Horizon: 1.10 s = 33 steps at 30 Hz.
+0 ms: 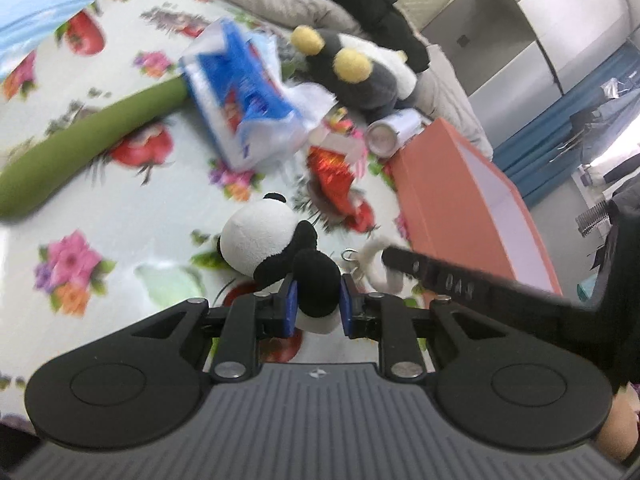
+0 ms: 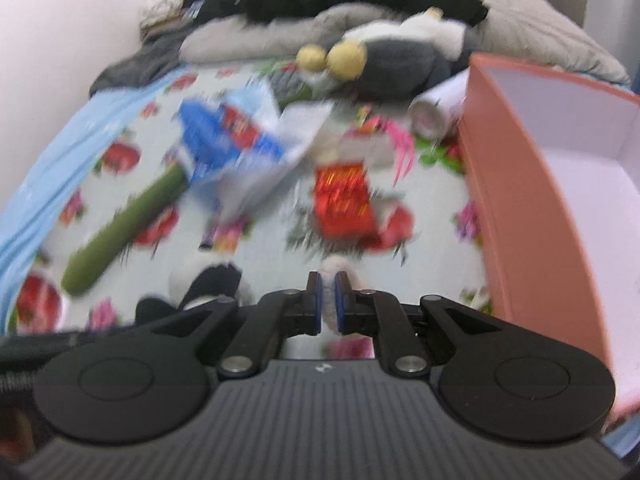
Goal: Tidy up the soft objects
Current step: 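Close the left gripper on the panda plush while the right grips the rope ring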
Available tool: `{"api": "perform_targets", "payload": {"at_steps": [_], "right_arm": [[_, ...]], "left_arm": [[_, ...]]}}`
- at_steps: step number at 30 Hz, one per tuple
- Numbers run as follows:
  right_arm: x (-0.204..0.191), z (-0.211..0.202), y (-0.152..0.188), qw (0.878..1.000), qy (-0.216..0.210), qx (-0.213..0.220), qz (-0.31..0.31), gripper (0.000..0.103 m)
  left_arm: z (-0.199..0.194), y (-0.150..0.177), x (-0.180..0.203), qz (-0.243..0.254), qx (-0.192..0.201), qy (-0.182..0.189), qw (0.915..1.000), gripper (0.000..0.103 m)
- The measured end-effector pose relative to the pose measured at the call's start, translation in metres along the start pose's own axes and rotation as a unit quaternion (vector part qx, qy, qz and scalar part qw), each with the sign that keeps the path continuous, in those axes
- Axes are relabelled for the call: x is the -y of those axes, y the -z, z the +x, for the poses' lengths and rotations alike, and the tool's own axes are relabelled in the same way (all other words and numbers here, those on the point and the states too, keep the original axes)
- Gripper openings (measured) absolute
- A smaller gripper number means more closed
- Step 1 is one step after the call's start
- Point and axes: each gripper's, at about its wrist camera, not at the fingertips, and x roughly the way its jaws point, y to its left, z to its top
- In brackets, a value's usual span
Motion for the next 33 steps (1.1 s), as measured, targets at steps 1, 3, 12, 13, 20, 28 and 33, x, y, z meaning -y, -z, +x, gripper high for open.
{"api": "perform_targets", "payload": {"at_steps": [1,3,12,13,20,28,33], "right_arm": [[-0.004,0.0,0.005,1.0,-0.002,-0.009,-0.006,0.011],[-0.011,-0.003,0.013,1.0,-0.002,-0.021,-0.02,0.011],[-0.015,-0.009,0.027,0.998,-0.03,-0.052,-0.027,0.016],[-0.014,-0.009,0.028,0.998,-0.03,-0.055,-0.023,0.019],[-0.001,-0.005,0.033,0.998,-0.028,-0.055,0.002,0.057],[0.004,0.015,0.029,0.998,-0.034,-0.054,0.002,0.057],[0.008,0.025,0.018,0.998,-0.037,-0.039,0.031,0.057]], "left_arm": [[-0.001,0.002,-0.003,-0.004,0.0,-0.004,1.0,0.025],[-0.005,0.003,-0.007,-0.008,0.0,-0.006,1.0,0.025],[-0.016,0.011,-0.016,-0.032,-0.005,-0.02,0.9993,0.057],[-0.018,0.012,-0.017,-0.038,-0.005,-0.019,0.9991,0.063],[-0.017,0.019,-0.023,-0.059,-0.01,-0.025,0.9979,0.073],[-0.007,0.014,-0.019,-0.067,-0.012,-0.025,0.9974,0.073],[-0.003,0.013,-0.017,-0.062,-0.01,-0.034,0.9974,0.073]]}}
